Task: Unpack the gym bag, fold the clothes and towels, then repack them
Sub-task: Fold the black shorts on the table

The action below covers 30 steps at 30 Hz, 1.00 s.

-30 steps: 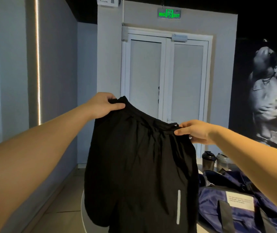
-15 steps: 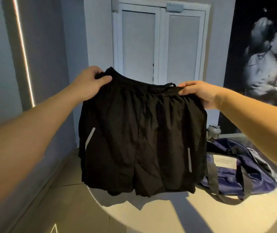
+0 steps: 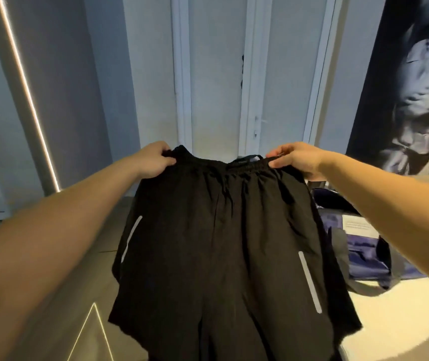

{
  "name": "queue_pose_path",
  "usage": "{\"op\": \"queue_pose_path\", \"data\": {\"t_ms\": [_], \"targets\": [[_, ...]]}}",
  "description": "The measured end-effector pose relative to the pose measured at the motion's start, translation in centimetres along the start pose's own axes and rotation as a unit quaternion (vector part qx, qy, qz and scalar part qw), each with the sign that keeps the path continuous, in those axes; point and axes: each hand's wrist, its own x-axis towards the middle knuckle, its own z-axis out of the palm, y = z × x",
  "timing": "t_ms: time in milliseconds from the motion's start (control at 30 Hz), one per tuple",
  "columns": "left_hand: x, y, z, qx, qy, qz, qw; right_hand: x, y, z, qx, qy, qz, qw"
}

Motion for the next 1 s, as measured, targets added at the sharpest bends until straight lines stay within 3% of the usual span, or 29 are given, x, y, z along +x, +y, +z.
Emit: {"op": "queue_pose_path", "data": {"t_ms": [133,300,633,800,1000], "targets": [[2.6,-3.0,6.8,0.002,-0.034,-0.059,0.998,4.7,5.4,2.8,-0.128,0.055,-0.002,0.990],[6.3,-5.5,13.6,-0.012,-0.012,-0.090,0.996,10.1,10.6,5.3,-0.292,0.087,-0.033,0.952],[10.5,-7.9,22.8,0.005,0.110,-0.114,0.987,15.3,17.9,8.4,-0.296,0.147,-0.030,0.943],[9.2,-8.2,24.8,0.095,0.066,-0.101,0.988,15.0,19.7,9.5,-0.268,0.142,0.000,0.953],[2.7,-4.4,23.7,0.020,-0.095,-0.036,0.995,10.8,19.6,11.1,-0.272,0.197,-0.012,0.942]]}}
